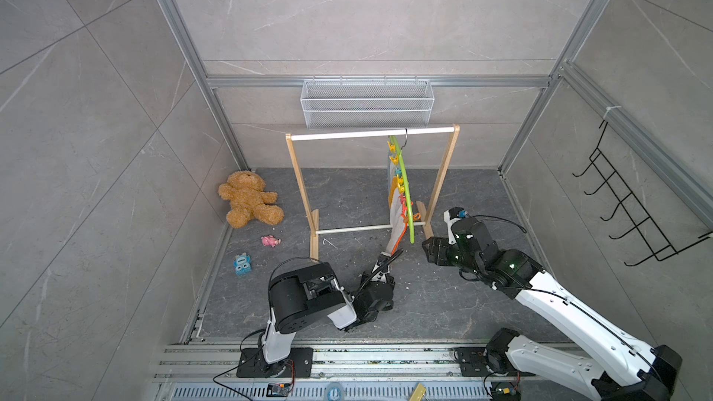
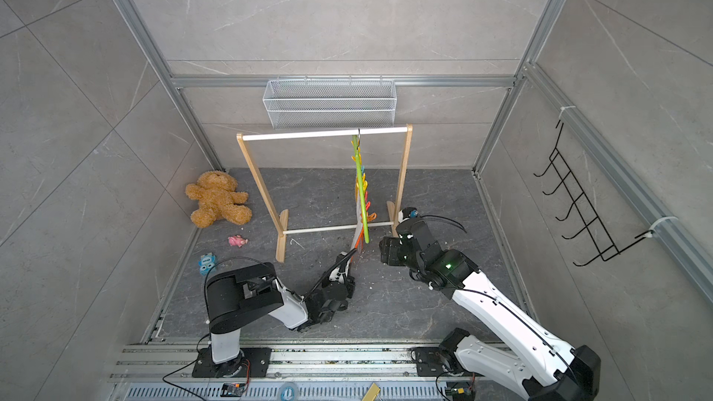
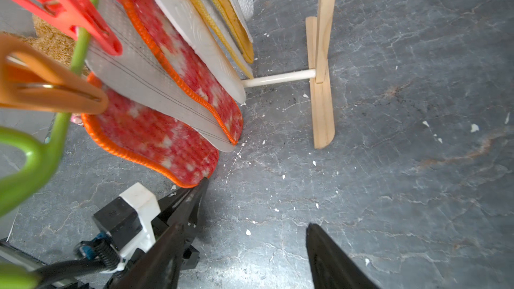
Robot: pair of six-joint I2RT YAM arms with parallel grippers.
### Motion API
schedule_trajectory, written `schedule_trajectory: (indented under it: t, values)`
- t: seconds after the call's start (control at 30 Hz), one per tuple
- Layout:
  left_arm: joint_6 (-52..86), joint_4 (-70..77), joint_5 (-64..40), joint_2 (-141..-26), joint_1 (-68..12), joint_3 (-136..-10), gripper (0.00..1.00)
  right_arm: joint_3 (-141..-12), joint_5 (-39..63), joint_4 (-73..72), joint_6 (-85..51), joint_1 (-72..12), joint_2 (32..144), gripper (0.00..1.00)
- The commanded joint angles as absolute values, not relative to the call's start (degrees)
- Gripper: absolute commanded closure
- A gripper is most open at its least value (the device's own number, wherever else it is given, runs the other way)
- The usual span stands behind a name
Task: Take the shoe insoles off the hanger
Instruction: Remove the insole from the hanger.
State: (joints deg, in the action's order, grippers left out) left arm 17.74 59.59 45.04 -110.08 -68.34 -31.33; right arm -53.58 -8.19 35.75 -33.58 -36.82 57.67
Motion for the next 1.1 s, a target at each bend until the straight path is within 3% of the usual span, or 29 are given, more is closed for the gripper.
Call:
schedule_trajectory:
  t: [0.0,0.17,0.3,0.53,0.63,0.83,1.07]
  values:
    - [17.06,62.3,47.94,-106.39,-67.86,-30.49,0.91,-56.43,-9.23,37.84,-36.31,-36.39,57.31,0.25]
    - [16.48,62.05,48.87,-104.02,-67.34,-28.98,0.96,-59.08,-7.98,37.61,-38.85,-35.8,57.3,0.24]
    - [16.0,61.66,48.94,-102.54,-66.62,-28.48,1.0,-60.99,-7.86,38.6,-40.02,-34.57,57.43,0.32]
    - [15.82,60.12,48.74,-99.82,-65.31,-27.98,1.0,-61.22,-5.72,38.23,-41.25,-30.87,55.96,0.33]
    - [15.84,59.49,48.35,-98.89,-64.75,-27.9,1.0,-60.54,-1.24,35.26,-42.69,-28.51,55.03,0.26]
    - [15.61,57.8,46.98,-97.66,-64.38,-28.38,1.0,-57.77,10.48,25.59,-47.6,-23.07,54.32,0.22]
    - [15.65,56.99,46.32,-97.56,-64.34,-28.92,1.0,-55.29,20.04,15.67,-52.7,-20.72,57.32,0.29]
